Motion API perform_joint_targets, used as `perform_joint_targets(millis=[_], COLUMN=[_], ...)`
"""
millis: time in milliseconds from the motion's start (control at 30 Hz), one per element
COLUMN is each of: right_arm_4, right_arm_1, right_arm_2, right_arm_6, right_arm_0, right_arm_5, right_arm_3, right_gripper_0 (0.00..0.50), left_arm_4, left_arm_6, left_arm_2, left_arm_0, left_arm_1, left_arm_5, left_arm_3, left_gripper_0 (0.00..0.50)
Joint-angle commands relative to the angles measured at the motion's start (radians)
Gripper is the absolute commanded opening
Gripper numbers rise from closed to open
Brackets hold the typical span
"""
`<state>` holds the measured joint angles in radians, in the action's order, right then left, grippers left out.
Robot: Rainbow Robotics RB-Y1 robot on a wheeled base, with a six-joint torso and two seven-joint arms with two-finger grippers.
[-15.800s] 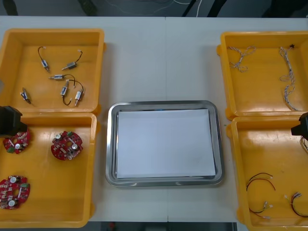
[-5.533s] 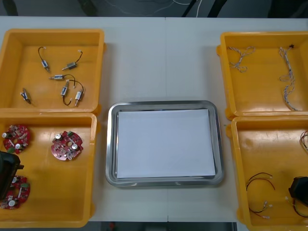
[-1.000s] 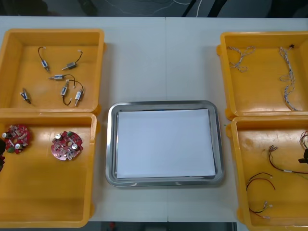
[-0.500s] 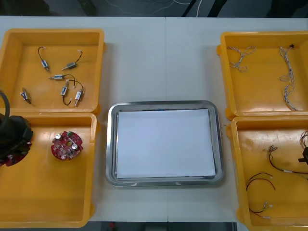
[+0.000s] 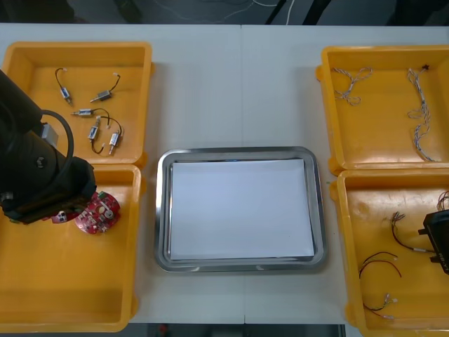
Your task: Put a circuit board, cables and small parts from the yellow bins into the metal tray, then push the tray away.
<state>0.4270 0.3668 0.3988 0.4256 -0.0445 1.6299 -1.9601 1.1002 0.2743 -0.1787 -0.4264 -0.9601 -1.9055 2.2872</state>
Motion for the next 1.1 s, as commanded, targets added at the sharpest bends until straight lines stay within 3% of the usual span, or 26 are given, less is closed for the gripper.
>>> perform_joint_targets(millis=[33, 233, 533, 867, 1100], right_arm_4=[-0.025, -0.036, -0.045, -0.045, -0.047], right_arm_1=[-0.034, -0.037, -0.046, -0.046, -0.057], right_arm_2=[-0.014, -0.023, -0.034, -0.043, -0.048], right_arm_6=[-0.048, -0.050, -0.051, -0.050, -0.051], right_arm_0=[0.014, -0.003, -0.032, -0.071, -0.084], right_arm_5=[-0.008, -0.035, -0.067, -0.105, -0.125], right_arm_3=[-0.009, -0.009, -0.011, -0.011, -0.009], right_gripper_0=[0.500, 0.500, 0.500, 0.500, 0.500], left_arm_4=[0.007, 0.001, -0.068, -0.261, -0.319], left_arm_6=[0.048, 0.014, -0.024, -0.103, -0.138], left_arm_2=[-0.062, -0.128, -0.240, -0.415, -0.482], left_arm_0=[-0.104, -0.187, -0.285, -0.350, -0.347], left_arm_1=[0.030, 0.078, 0.190, 0.333, 0.385], left_arm_5=[-0.004, -0.004, -0.010, 0.005, 0.017], left_arm_3=[0.028, 0.023, -0.040, -0.120, -0.123], left_gripper_0=[0.000, 0.000, 0.000, 0.000, 0.000])
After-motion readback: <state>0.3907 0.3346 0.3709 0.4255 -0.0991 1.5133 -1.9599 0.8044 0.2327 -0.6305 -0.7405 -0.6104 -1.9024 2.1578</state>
